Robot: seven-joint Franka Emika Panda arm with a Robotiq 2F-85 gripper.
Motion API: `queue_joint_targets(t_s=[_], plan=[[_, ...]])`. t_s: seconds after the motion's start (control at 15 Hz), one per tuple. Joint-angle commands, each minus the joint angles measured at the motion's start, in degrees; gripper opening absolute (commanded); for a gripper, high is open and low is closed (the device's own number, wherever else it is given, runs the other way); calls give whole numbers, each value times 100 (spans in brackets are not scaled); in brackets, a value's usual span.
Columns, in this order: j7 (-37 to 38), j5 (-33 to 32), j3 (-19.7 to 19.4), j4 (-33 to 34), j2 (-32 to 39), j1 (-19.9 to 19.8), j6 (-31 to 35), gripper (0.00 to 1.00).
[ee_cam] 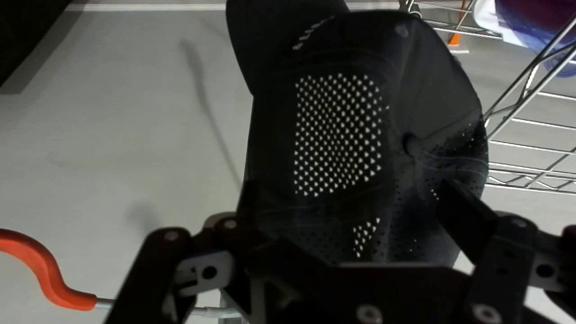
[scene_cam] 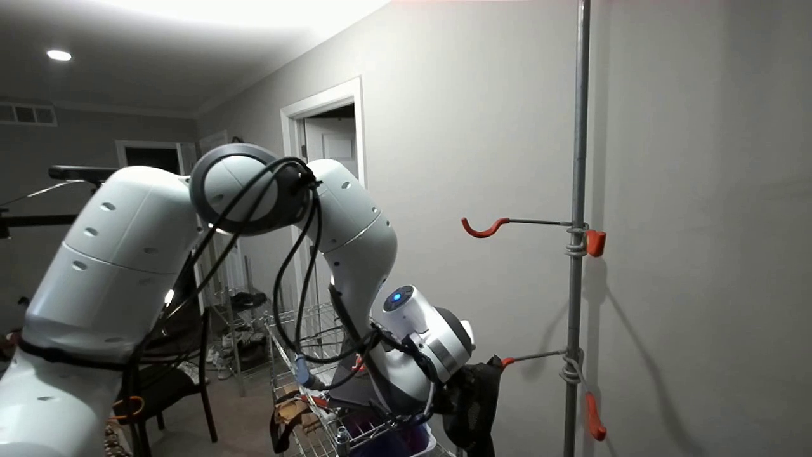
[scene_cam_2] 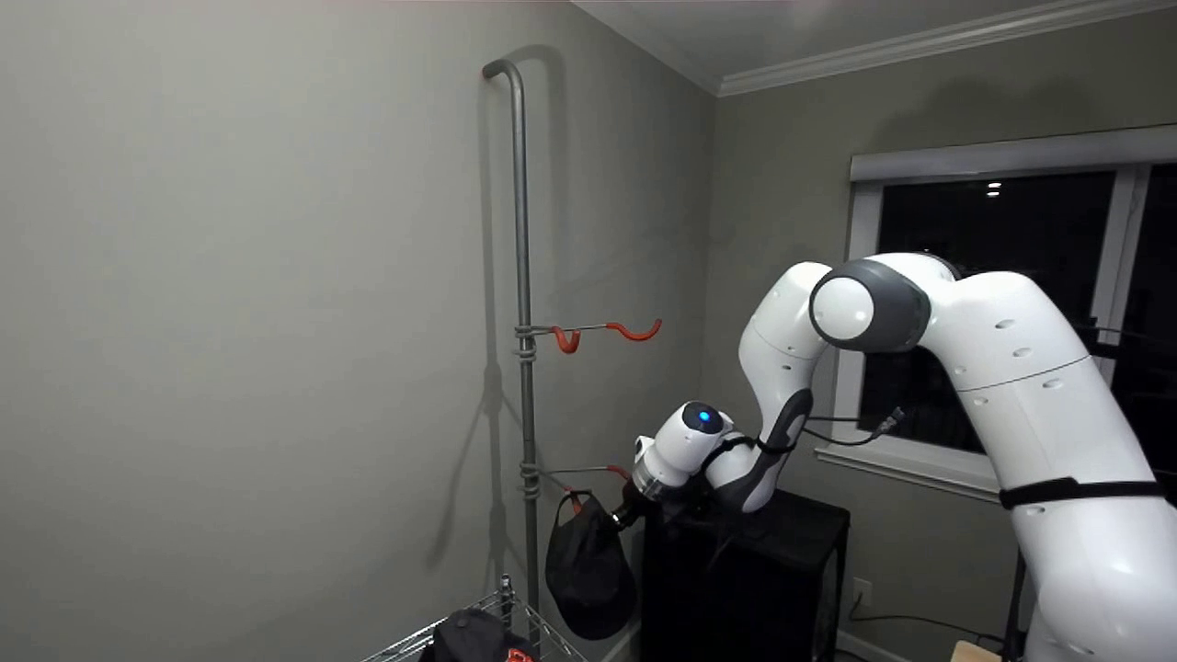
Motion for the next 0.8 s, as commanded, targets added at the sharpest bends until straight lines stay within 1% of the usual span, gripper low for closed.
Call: queue_joint_targets(t_s=[0.0, 0.07, 0.13, 0.2, 0.4, 0.73], plan=[[-32, -35, -29, 594, 445, 123, 59, 100], [-23, -29, -23, 660, 526, 145, 49, 100], [-46, -50, -25, 708, 606, 169, 25, 75], [-34, -43, -28, 744, 673, 187, 7, 74], [-9, -44, -46, 762, 769, 198, 27, 54], [26, -69, -122, 743, 694, 187, 92, 20]])
